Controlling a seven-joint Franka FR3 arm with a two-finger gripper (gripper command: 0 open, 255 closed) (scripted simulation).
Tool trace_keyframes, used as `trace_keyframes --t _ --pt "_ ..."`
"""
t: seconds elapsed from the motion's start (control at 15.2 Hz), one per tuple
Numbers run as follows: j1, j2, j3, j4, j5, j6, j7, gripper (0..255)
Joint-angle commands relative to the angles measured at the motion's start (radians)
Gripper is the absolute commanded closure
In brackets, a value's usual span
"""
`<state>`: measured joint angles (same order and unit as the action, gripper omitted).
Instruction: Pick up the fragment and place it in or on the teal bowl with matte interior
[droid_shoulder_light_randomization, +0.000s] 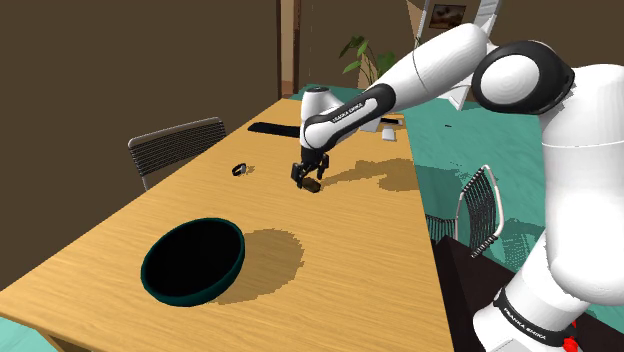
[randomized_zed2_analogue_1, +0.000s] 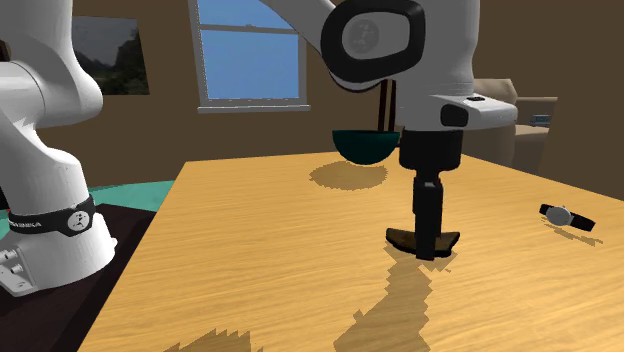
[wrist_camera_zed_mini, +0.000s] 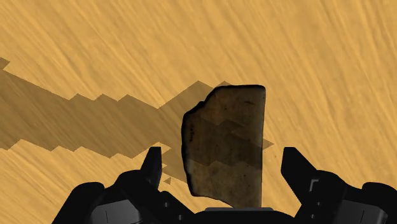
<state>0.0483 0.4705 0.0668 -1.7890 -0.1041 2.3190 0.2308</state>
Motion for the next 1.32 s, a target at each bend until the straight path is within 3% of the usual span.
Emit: trace_keyframes --t 0.0,0.4,0.46,1.25 --pt "0.0 0.006 0.0 0.004 0.0 0.002 0.0 0" --pt "0.0 0.006 0.0 0.004 0.0 0.002 0.0 0" --pt "0.0 0.006 0.0 0.004 0.0 0.002 0.0 255" --pt "-0.001 -0.017 0.001 0.012 0.003 -0.029 -0.004 255"
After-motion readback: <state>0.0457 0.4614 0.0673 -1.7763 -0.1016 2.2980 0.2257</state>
